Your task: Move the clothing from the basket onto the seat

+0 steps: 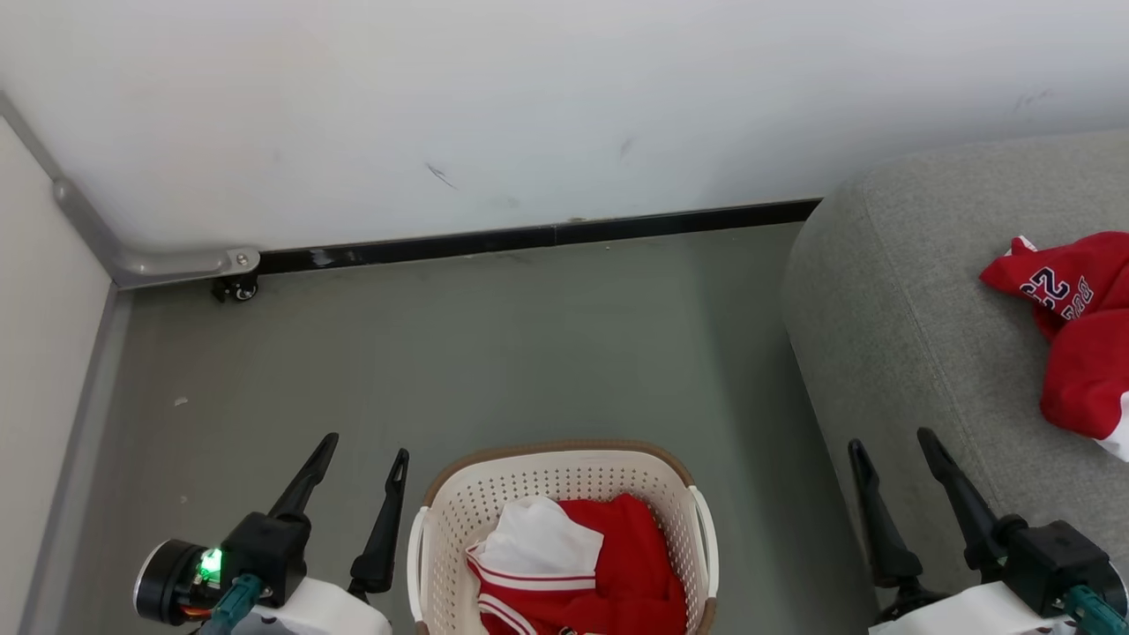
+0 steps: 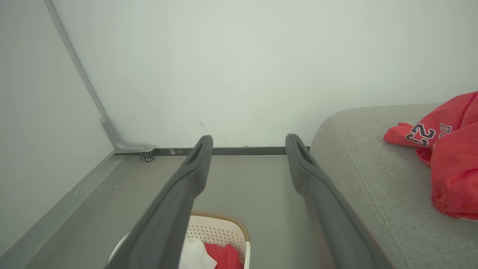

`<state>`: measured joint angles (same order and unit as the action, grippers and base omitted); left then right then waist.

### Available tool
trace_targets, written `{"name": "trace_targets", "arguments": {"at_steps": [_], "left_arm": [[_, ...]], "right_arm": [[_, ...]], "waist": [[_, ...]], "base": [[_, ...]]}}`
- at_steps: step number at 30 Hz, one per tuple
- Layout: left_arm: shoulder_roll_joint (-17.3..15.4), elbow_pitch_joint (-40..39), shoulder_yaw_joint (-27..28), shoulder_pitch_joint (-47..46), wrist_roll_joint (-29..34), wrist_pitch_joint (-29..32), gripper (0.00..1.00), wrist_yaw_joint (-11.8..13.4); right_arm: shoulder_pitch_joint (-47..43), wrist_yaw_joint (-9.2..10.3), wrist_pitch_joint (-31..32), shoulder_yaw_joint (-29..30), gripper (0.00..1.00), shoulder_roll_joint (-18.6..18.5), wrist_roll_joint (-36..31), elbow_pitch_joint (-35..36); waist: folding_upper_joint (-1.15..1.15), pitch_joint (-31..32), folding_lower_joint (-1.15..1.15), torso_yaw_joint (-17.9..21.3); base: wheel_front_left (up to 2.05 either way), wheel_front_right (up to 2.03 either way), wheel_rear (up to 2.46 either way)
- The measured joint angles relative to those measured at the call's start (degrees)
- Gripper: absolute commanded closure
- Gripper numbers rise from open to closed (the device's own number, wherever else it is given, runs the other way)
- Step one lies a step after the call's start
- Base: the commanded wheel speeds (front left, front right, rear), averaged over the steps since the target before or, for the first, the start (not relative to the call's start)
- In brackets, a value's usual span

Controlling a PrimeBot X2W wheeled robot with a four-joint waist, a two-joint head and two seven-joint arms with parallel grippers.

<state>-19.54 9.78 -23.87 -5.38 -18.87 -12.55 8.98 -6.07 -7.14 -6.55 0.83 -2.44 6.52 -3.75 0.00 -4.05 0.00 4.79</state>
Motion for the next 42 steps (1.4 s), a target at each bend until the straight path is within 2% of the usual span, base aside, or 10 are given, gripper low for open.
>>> {"name": "trace_targets", "arguments": {"at_steps": [13, 25, 32, 42], "left_arm": [[-1.80, 4.82, -4.66, -5.21, 4.32, 2.31, 0.00, -3.69], [-1.64, 9.50, -8.61, -10.61, 8.33, 3.32, 0.00, -6.20], [-1.44, 12.71, -11.10, -13.28, 10.65, 3.90, 0.00, -8.02], [-1.00, 16.75, -12.88, -16.55, 12.61, 4.48, 0.00, -9.37]], "right_arm": [[1.55, 0.00, -0.01, 1.66, 0.00, 0.05, 0.02, 2.78], [6.41, 0.00, -0.60, 4.31, 0.00, 0.08, 0.04, 4.65], [8.19, 0.00, -1.25, 4.34, 0.00, 0.08, 0.43, 4.87], [10.13, 0.00, -2.01, 4.48, 0.00, 0.08, 1.11, 4.68]], "waist": [[0.00, -6.12, 0.00, 1.82], [0.00, -12.10, 0.00, 3.93], [0.00, -15.37, 0.00, 5.26], [0.00, -19.33, 0.00, 6.88]], "base": [[0.00, 0.00, 0.00], [0.00, 0.00, 0.00], [0.00, 0.00, 0.00], [0.00, 0.00, 0.00]]}}
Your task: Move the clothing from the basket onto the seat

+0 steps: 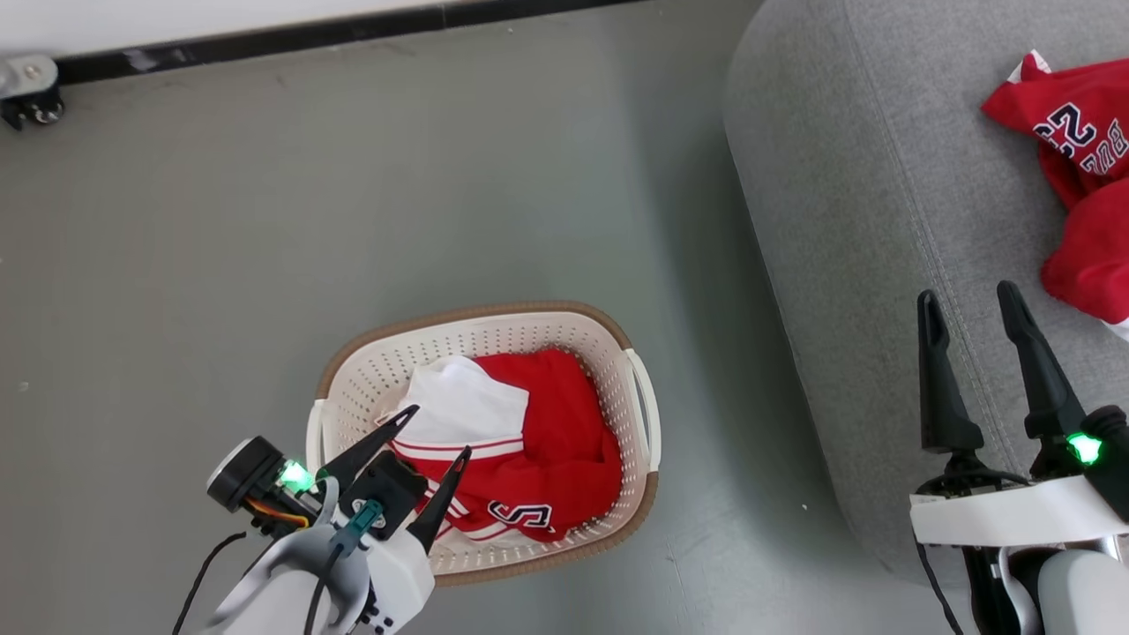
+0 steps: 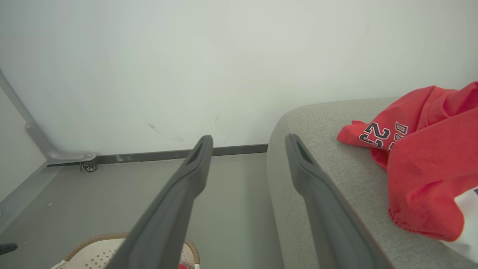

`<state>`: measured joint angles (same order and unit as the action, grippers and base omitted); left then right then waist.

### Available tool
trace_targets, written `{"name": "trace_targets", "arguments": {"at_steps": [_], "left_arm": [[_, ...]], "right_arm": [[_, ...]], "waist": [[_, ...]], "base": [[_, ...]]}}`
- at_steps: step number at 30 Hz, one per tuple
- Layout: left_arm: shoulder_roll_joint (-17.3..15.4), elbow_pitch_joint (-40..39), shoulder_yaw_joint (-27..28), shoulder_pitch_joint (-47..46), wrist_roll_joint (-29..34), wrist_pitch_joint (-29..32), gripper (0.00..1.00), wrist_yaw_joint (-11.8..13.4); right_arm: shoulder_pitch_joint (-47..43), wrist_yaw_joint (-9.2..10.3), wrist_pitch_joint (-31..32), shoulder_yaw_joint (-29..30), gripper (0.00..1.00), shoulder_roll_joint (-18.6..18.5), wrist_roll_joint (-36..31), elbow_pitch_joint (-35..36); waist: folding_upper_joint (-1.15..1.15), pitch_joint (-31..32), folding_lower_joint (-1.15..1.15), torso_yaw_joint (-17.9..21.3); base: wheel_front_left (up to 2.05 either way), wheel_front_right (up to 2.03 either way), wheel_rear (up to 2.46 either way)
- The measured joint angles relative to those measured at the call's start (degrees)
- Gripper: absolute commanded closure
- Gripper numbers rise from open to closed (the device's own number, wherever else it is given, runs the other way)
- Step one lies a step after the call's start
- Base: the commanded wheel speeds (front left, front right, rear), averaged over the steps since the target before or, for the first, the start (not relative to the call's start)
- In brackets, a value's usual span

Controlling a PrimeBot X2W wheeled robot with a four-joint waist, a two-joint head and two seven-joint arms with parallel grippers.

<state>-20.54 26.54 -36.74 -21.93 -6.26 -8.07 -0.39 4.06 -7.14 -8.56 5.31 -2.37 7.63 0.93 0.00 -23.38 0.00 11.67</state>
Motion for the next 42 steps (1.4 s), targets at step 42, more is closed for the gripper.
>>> {"name": "trace_targets", "arguments": {"at_steps": [42], "left_arm": [[2.09, 16.79, -9.04, -13.43, 11.87, 3.59, 0.00, -1.97]], "right_arm": [[11.29, 0.00, -4.63, -2.20, 0.00, 0.03, 5.68, -4.33]], "waist": [[0.00, -16.02, 0.00, 7.42]], "base": [[0.00, 0.00, 0.00]]}}
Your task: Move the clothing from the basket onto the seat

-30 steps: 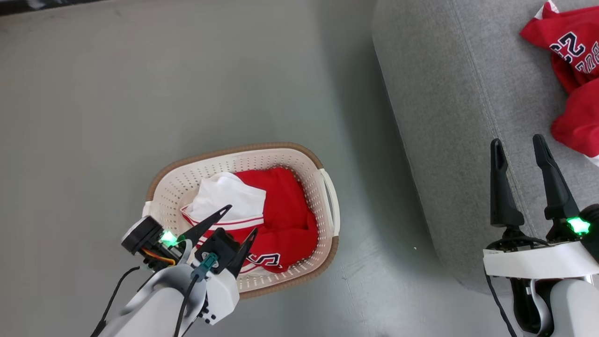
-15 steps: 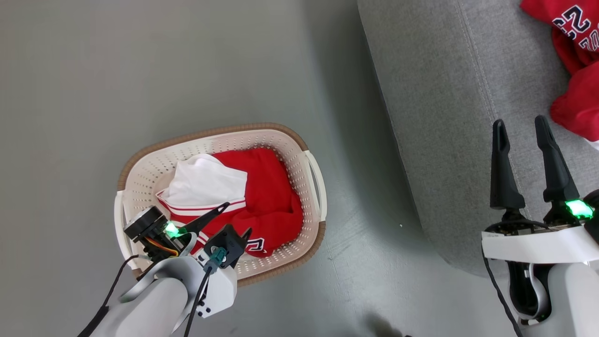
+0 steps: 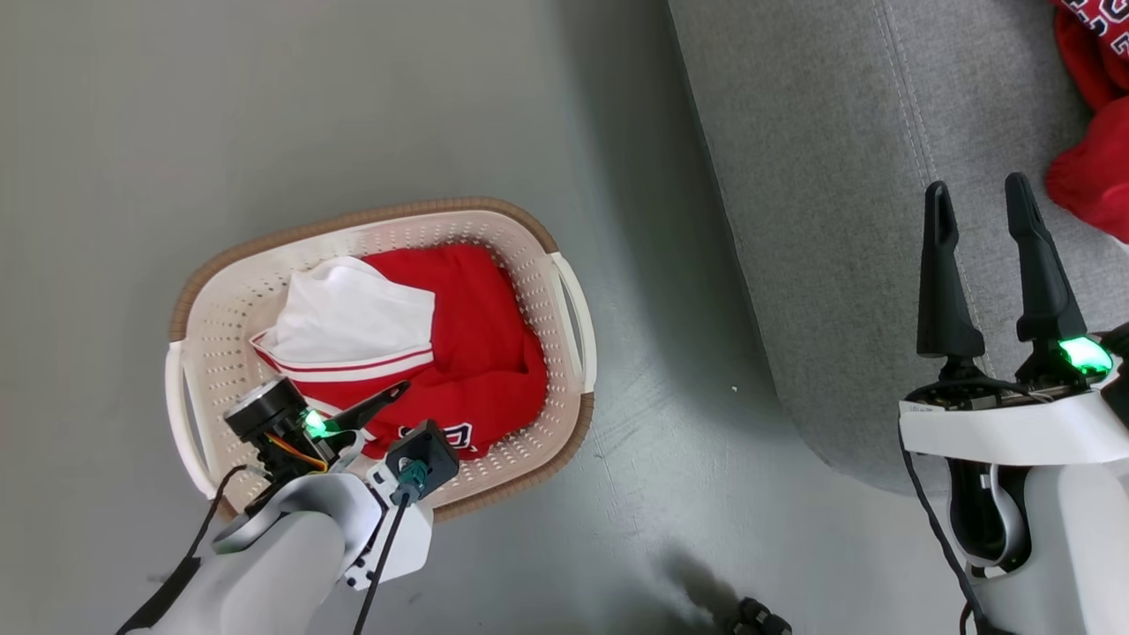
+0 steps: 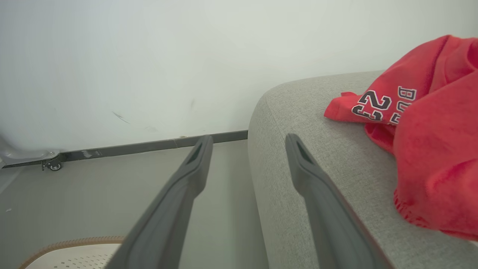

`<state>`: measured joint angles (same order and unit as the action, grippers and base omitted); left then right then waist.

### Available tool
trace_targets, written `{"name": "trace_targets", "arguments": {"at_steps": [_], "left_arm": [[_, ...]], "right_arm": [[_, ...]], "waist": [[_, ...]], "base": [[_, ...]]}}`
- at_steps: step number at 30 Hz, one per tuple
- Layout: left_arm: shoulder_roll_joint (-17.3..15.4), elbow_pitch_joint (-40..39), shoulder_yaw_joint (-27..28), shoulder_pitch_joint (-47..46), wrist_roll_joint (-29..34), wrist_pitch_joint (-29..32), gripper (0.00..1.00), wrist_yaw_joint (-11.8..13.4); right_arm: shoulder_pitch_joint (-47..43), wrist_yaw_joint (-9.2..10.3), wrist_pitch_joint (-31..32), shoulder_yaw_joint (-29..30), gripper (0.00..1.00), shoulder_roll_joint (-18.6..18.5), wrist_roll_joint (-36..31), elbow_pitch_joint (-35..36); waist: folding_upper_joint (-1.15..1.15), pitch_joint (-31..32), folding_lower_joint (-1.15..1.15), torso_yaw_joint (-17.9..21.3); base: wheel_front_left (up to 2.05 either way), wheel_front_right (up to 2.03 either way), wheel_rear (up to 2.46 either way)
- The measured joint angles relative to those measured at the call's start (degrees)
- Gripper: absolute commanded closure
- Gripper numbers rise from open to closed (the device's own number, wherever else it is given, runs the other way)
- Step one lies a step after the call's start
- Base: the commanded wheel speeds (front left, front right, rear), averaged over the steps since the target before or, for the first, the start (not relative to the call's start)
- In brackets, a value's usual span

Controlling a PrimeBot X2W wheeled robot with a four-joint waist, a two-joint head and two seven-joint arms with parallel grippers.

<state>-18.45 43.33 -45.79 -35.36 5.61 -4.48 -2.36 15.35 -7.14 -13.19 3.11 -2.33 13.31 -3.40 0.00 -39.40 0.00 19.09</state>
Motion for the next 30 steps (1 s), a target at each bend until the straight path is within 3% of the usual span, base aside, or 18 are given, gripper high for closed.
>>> {"name": "trace_targets", "arguments": {"at_steps": [30], "left_arm": [[-2.31, 8.21, -6.62, -7.58, 9.87, 2.02, 0.00, 0.43]], "right_arm": [[6.36, 0.00, -0.94, -4.04, 0.00, 0.02, 3.50, -0.20]], "waist": [[0.00, -8.90, 0.00, 4.28]], "base": [[0.00, 0.00, 0.00]]}}
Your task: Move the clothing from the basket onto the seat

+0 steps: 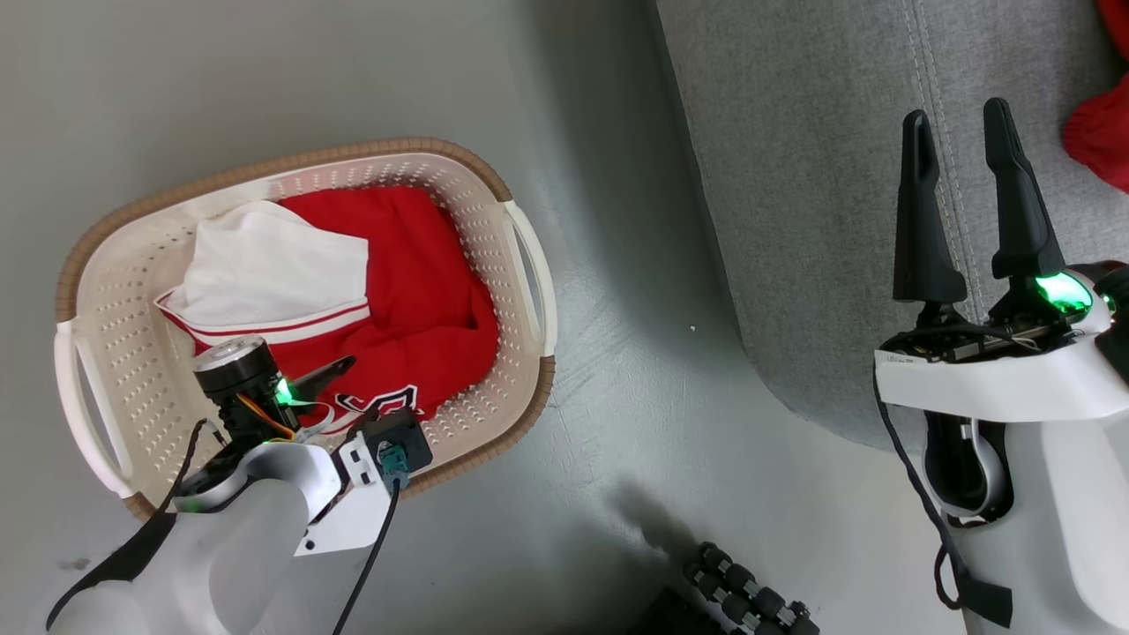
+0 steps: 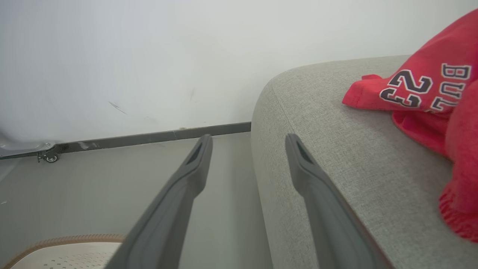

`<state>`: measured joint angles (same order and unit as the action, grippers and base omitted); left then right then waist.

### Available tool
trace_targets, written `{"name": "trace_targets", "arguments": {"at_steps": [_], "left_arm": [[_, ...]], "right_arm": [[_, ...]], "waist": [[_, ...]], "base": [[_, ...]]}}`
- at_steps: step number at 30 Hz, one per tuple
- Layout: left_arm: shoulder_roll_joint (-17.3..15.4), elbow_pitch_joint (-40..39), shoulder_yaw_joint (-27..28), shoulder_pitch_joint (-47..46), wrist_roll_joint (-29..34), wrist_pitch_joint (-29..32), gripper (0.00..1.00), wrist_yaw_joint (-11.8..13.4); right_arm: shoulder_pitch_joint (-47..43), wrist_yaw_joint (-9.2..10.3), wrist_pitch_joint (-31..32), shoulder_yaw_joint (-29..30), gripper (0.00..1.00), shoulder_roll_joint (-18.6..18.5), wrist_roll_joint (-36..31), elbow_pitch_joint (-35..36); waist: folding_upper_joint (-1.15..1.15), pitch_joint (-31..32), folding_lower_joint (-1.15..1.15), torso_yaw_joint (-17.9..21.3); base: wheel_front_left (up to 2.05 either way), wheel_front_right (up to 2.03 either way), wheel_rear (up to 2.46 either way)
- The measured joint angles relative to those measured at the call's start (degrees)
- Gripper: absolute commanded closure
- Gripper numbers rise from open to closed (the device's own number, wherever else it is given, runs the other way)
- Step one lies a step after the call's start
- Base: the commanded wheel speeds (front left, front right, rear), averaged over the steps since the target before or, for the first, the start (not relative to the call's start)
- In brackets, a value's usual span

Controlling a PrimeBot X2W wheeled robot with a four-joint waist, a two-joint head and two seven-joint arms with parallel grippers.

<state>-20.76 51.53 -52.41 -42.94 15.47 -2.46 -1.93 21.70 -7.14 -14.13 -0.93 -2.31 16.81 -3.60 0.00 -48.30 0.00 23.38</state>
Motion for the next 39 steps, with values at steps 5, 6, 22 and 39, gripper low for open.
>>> {"name": "trace_targets", "arguments": {"at_steps": [5, 6, 22, 39], "left_arm": [[-0.55, 1.21, -0.82, -1.10, 0.98, 0.44, 0.00, -0.02], [-0.68, 1.48, -0.91, -1.36, 1.13, 0.45, 0.00, -0.02], [-0.45, 4.61, -1.79, -4.13, 2.43, 2.32, 0.00, 0.94], [1.20, 6.69, -1.87, -5.72, 2.63, 3.50, 1.00, 1.90]], "right_arm": [[0.94, 0.00, -0.05, -0.57, 0.00, 0.00, 0.30, -0.03], [0.94, 0.00, -0.05, -0.67, 0.00, 0.00, 0.51, -0.05], [3.06, 0.00, -0.07, -1.29, 0.00, 0.02, 1.93, 0.08], [3.54, 0.00, -0.07, -1.05, 0.00, 0.02, 2.36, 0.23]], "waist": [[0.00, -1.28, 0.00, 0.55], [0.00, -1.52, 0.00, 0.67], [0.00, -4.59, 0.00, 2.59], [0.00, -5.21, 0.00, 2.97]], "base": [[0.00, 0.00, 0.00], [0.00, 0.00, 0.00], [0.00, 0.00, 0.00], [0.00, 0.00, 0.00]]}}
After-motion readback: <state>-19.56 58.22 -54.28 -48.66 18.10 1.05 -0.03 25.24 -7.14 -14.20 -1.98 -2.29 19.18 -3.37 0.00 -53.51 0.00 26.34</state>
